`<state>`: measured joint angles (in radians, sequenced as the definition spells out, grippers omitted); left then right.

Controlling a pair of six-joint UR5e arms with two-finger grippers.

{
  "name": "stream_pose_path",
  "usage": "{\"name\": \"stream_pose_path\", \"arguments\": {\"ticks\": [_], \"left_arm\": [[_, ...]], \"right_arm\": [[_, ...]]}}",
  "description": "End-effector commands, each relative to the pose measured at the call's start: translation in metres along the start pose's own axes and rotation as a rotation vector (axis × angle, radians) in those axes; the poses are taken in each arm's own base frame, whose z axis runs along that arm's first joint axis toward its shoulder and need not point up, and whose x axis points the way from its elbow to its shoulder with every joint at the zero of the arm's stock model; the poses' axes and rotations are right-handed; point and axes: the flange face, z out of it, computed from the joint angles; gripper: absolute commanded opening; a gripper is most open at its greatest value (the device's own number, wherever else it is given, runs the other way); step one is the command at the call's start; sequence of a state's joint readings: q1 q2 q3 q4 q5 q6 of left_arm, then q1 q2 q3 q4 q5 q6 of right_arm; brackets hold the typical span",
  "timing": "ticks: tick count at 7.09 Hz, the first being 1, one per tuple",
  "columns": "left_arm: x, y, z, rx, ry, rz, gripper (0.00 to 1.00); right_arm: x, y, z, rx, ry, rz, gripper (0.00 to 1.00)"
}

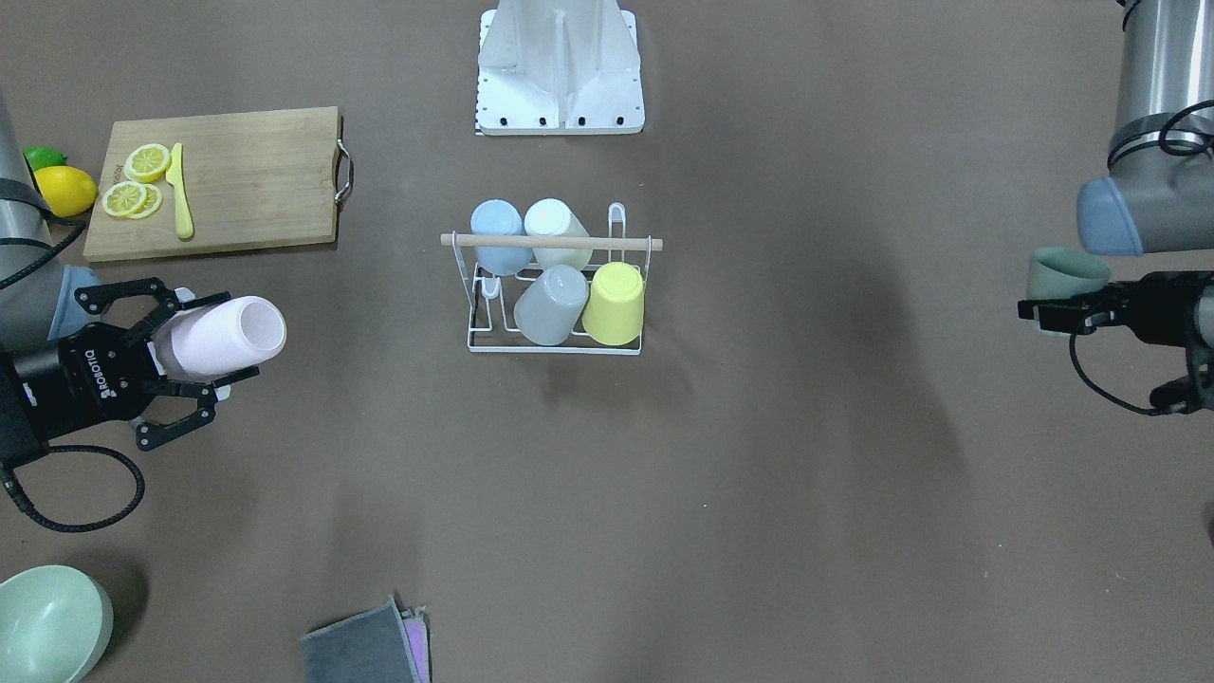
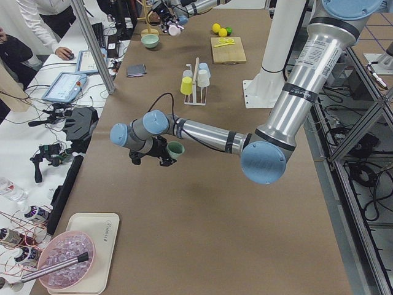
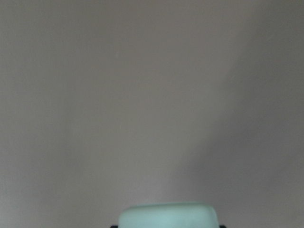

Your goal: Place cup on cup holder

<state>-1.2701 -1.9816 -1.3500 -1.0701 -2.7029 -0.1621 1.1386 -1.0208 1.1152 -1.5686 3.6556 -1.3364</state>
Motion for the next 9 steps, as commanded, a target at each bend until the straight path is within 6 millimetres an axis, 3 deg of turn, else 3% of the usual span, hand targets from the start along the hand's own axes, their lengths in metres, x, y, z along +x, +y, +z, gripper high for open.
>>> {"name": "stream_pose_path", "arguments": {"ticks": [1,3,5,6,8,9], "left_arm": [[0.024,-0.019,-0.046,0.291,0.033,0.089,0.00],[0.057,-0.019,-0.075,0.577,0.007,0.114,0.00],[0.114,0.006,-0.107,0.888,0.131,0.227,0.00],[0.145,0.027,-0.094,0.991,0.238,0.330,0.00],[0.179,0.059,-0.069,1.184,0.422,0.519,0.00],[0.193,0.078,-0.030,1.299,0.519,0.601,0.00]], "right_arm": [[0.005,0.017,0.010,0.160,-0.013,-0.235,0.34],[0.020,0.049,0.053,0.276,-0.032,-0.391,0.35],[0.024,0.055,0.078,0.337,-0.042,-0.468,0.34],[0.027,0.047,0.090,0.361,-0.052,-0.494,0.34],[0.029,0.049,0.116,0.401,-0.075,-0.506,0.35],[0.034,0.039,0.149,0.421,-0.114,-0.523,0.35]]}}
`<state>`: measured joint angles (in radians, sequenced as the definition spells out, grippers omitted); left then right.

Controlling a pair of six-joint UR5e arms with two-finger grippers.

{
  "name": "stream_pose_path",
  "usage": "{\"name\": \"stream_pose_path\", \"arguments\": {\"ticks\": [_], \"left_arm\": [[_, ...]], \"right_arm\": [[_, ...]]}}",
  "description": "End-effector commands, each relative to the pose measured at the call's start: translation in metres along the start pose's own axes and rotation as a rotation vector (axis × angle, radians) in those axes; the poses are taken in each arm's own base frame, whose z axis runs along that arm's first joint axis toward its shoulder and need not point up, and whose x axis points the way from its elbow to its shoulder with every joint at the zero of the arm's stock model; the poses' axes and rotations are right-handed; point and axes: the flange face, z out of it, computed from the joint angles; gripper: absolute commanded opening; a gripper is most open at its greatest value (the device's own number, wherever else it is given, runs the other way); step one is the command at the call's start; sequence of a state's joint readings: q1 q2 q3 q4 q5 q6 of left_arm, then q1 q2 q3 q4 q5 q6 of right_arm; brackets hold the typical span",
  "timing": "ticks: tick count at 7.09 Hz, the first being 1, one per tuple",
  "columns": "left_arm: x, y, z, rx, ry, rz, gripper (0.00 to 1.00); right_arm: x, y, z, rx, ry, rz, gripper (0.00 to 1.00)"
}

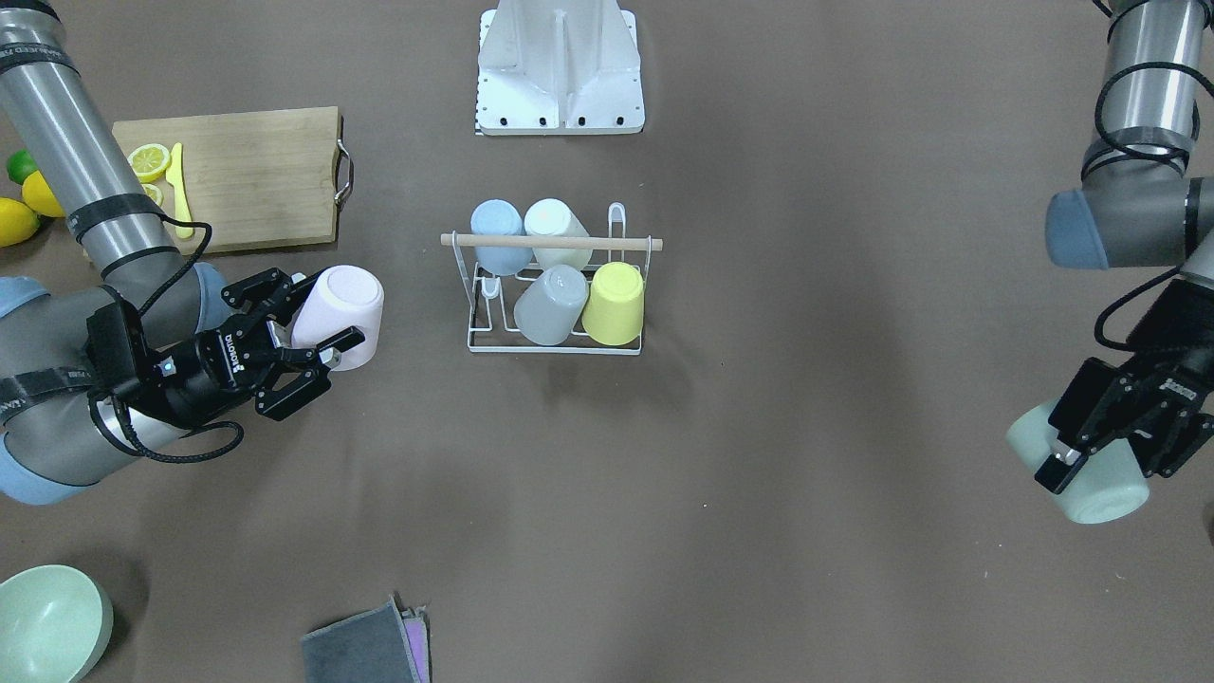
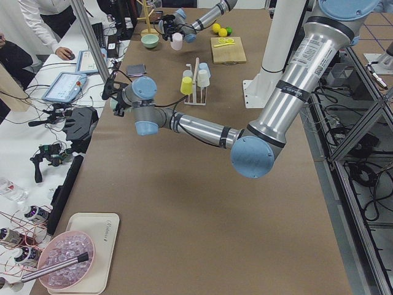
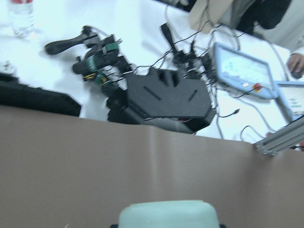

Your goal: Place cup on cup holder

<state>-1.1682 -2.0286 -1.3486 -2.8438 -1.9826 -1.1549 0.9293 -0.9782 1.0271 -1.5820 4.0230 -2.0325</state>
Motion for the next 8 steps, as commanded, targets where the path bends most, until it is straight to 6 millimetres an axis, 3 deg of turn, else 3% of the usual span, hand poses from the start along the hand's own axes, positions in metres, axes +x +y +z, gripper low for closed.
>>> {"name": "stream_pose_path", "arguments": {"ticks": [1,2,4,6,7,8], "left_arm": [[0.059,0.062,0.009,0.285,0.200,0.075,0.00],[0.100,0.081,0.008,0.353,0.244,0.117,0.00],[0.187,0.112,-0.025,0.421,0.394,0.163,0.00],[0.233,0.182,-0.020,0.409,0.437,0.204,0.00],[0.251,0.232,-0.012,0.415,0.406,0.220,0.00],[0.263,0.271,-0.010,0.425,0.379,0.216,0.00]], "right_arm": [[0.010,0.019,0.058,0.070,-0.042,-0.016,0.35],[0.011,0.028,0.074,0.078,-0.045,-0.034,0.35],[0.001,0.052,0.107,0.133,-0.061,-0.043,0.35],[0.001,0.056,0.118,0.140,-0.072,-0.044,0.35],[0.000,0.057,0.119,0.139,-0.074,-0.045,0.35],[-0.001,0.058,0.117,0.136,-0.072,-0.045,0.35]]}}
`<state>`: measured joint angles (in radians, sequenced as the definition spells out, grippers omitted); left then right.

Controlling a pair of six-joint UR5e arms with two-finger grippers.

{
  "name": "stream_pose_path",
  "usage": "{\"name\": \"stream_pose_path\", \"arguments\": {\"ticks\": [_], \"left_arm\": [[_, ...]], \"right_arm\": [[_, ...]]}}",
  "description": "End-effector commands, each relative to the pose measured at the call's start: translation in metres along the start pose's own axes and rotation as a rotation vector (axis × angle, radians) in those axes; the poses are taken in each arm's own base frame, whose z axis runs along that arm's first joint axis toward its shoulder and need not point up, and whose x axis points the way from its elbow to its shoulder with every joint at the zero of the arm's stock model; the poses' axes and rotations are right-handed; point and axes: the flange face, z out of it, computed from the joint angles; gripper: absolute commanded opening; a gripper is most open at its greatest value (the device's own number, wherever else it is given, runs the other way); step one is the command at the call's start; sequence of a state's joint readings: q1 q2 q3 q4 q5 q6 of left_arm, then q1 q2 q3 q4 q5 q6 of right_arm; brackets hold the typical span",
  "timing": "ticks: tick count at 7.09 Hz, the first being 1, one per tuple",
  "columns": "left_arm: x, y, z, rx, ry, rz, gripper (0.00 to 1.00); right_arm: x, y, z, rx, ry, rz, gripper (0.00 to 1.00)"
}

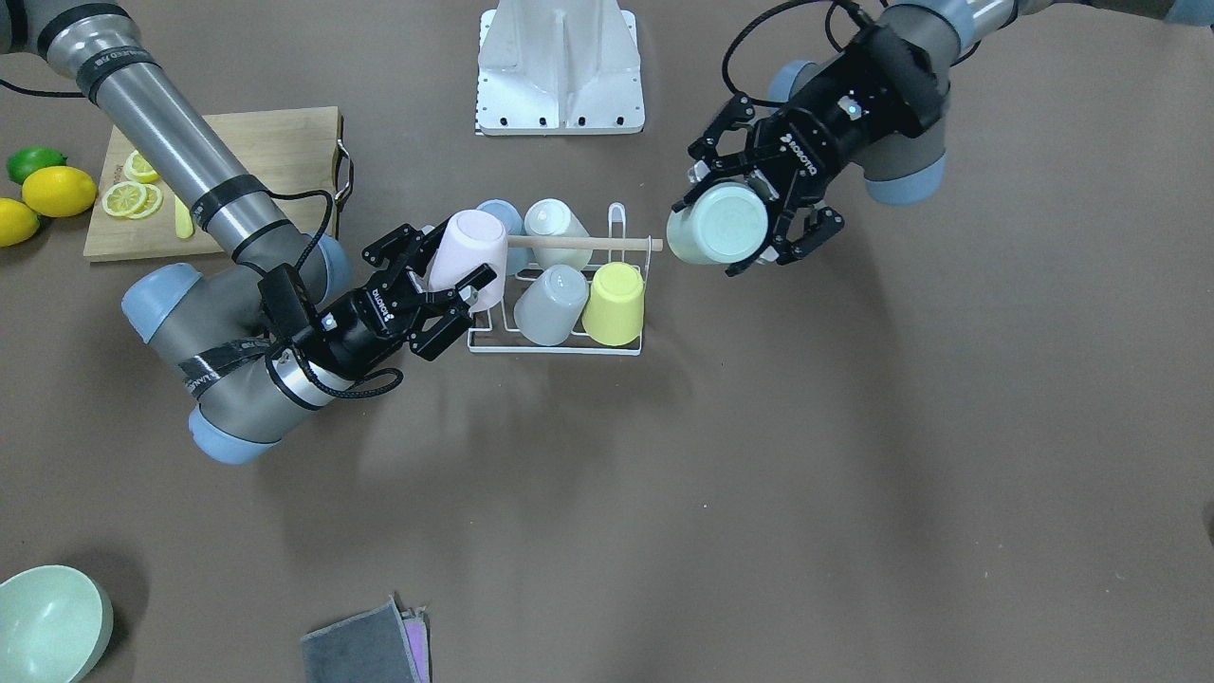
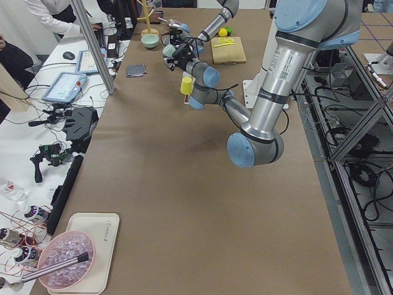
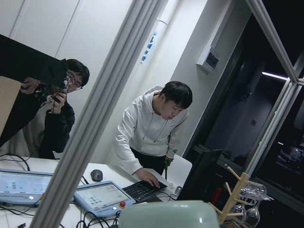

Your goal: Place cup on cup holder

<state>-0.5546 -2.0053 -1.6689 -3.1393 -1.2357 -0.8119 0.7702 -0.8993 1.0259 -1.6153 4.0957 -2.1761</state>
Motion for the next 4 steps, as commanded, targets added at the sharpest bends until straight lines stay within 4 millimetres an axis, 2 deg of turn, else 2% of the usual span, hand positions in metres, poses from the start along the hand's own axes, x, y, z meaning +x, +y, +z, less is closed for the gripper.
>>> {"name": "stream_pose_path", "arguments": {"ticks": [1,2,4], "left_arm": [[0.052,0.069,-0.017,0.005,-0.030,0.011,0.00],[0.064,0.085,-0.027,0.022,-0.040,0.009,0.00],[0.075,0.094,-0.036,0.042,-0.035,-0.006,0.00]], "right_arm": [[0.000,0.001,0.001,-0.001,-0.004,-0.022,0.35],[0.001,0.002,0.003,-0.002,-0.004,-0.061,0.35],[0.001,0.003,0.002,-0.003,-0.001,-0.092,0.38]]}}
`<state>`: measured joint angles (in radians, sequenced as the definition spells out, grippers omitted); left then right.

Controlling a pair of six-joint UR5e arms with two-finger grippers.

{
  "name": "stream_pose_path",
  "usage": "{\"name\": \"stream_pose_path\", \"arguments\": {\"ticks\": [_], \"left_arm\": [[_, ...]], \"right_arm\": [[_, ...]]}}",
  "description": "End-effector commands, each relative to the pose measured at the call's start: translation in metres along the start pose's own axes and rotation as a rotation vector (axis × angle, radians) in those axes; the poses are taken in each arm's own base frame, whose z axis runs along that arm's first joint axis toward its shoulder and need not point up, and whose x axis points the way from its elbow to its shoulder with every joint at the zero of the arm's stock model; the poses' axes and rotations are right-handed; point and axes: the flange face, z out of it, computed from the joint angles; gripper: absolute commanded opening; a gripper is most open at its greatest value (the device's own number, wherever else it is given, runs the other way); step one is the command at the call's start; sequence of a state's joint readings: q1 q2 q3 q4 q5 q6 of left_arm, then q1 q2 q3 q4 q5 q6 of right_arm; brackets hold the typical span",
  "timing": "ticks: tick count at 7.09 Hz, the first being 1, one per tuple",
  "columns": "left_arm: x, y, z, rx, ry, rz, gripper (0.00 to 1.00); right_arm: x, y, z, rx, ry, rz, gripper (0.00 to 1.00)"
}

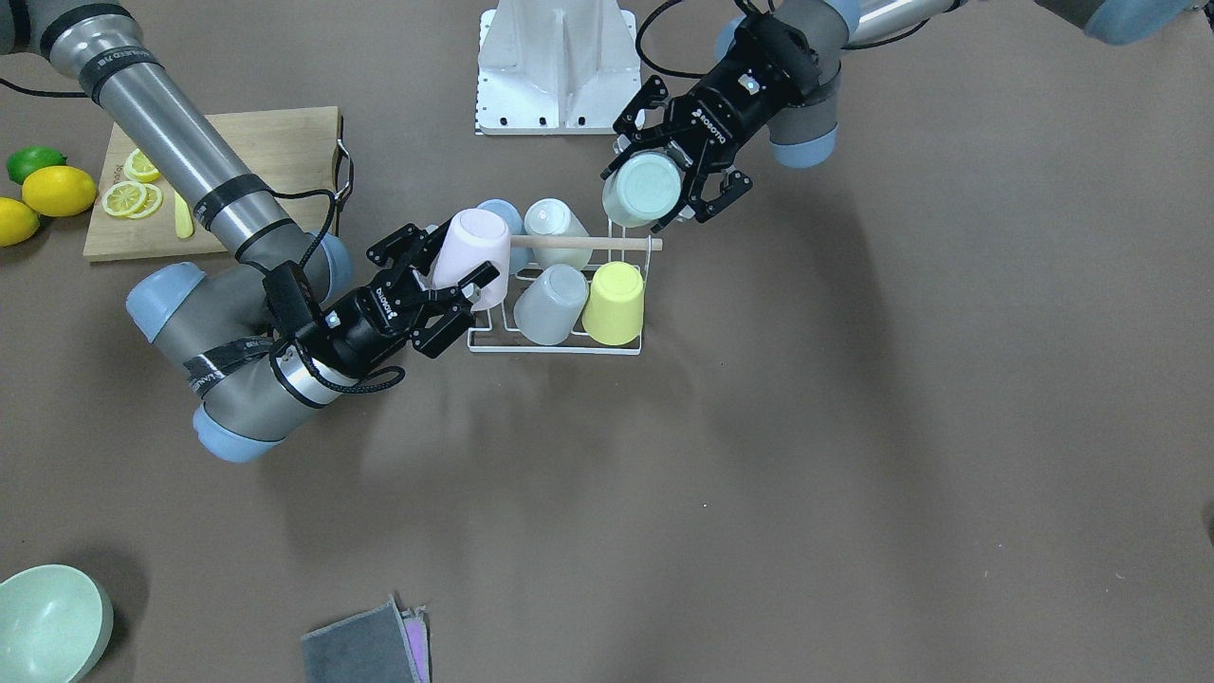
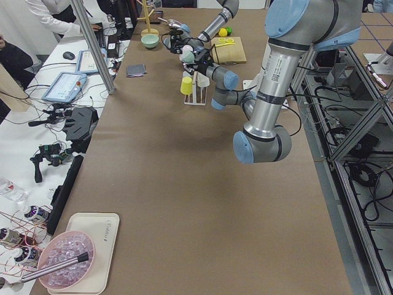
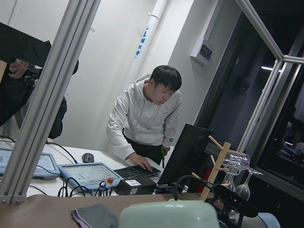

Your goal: Place cup on cup holder

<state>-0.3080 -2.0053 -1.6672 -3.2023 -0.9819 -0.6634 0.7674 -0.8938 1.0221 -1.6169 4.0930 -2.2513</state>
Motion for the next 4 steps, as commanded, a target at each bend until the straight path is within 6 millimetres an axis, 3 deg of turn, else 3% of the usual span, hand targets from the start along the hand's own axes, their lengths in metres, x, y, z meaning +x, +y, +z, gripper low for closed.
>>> {"name": "stream_pose_path", "arguments": {"ticks": [1,3,4], "left_arm": [[0.016,0.029,-0.017,0.011,-0.016,0.000,0.00],[-0.002,0.061,-0.021,0.000,-0.054,0.014,0.00],[-0.003,0.064,-0.023,0.002,-0.052,0.009,0.00]], "right_arm": [[0.001,0.002,-0.001,-0.003,0.005,-0.016,0.39],[-0.002,0.007,0.003,0.001,0.002,-0.008,0.39],[-0.004,0.010,0.004,0.002,0.001,-0.003,0.40]]}}
